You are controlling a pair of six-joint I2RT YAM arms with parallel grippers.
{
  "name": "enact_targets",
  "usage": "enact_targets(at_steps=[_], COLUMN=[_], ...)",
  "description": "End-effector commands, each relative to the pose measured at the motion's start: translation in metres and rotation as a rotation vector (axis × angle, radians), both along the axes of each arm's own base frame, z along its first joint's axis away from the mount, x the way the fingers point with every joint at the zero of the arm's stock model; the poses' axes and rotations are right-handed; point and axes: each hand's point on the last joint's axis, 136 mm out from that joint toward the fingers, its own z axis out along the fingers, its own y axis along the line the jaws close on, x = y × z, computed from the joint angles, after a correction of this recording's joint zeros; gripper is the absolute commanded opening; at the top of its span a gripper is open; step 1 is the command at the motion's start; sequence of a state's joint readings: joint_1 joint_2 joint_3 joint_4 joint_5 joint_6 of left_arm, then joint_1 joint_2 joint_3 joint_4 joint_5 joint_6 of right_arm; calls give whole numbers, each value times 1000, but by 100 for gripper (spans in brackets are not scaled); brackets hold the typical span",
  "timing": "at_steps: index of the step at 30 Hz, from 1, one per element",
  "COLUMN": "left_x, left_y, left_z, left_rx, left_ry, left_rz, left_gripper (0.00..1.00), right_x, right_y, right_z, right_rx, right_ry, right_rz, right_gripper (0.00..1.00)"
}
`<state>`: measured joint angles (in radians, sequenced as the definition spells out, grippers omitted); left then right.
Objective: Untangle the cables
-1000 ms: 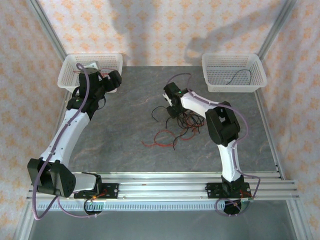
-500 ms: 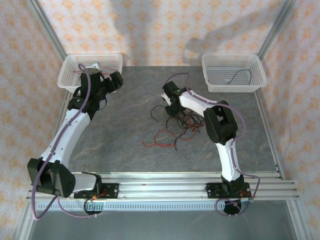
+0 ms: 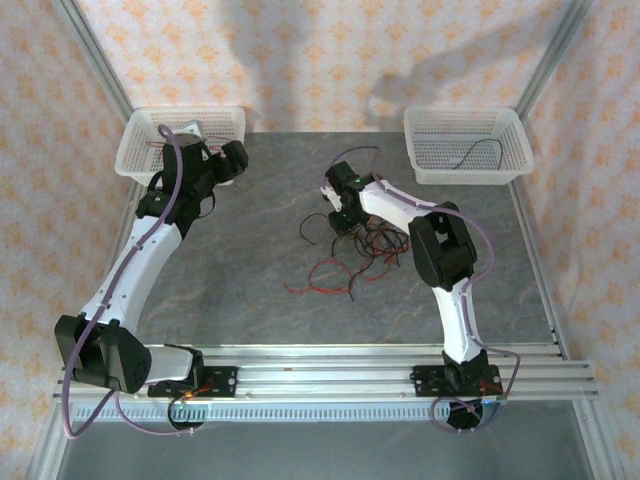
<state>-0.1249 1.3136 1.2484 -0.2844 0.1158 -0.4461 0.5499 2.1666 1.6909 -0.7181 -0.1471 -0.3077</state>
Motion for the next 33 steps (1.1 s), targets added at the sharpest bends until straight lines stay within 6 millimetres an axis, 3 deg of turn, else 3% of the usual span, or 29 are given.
enact_targets(at_steps=[1,9,16,18,24,27,30,33], left_x=[3,6,8,8,7,7,6,4], left_y=[-2,-5,-6,-6,-6,-7,-9,-11], left_z=[6,4,-1,0,-2,-3,-3,-4], left_rx=[-1,-4,-4,-3,0,-1,-5,-8], left_ry=[-7,-5,6,5,8,10,11,13], left_rz=[6,-2,-6,-7,-7,-10,-15,-23], left_gripper=[90,89,90,89,89,89,89,89], right_x=[1,0,3,2,-2,-3,2,11], right_y=[8,13,8,5,-3,-3,-2,5], right_z=[8,0,-20,-29,-44,-41,-30,0], right_rx=[22,19,-21,-42,-76,-64,-41,7], right_ry=[-6,7,19,26,46,38,10,-47], right_rz=[1,6,-21,-28,-38,-36,-46,-55], right_gripper=[43,43,40,36,11,0,0,0])
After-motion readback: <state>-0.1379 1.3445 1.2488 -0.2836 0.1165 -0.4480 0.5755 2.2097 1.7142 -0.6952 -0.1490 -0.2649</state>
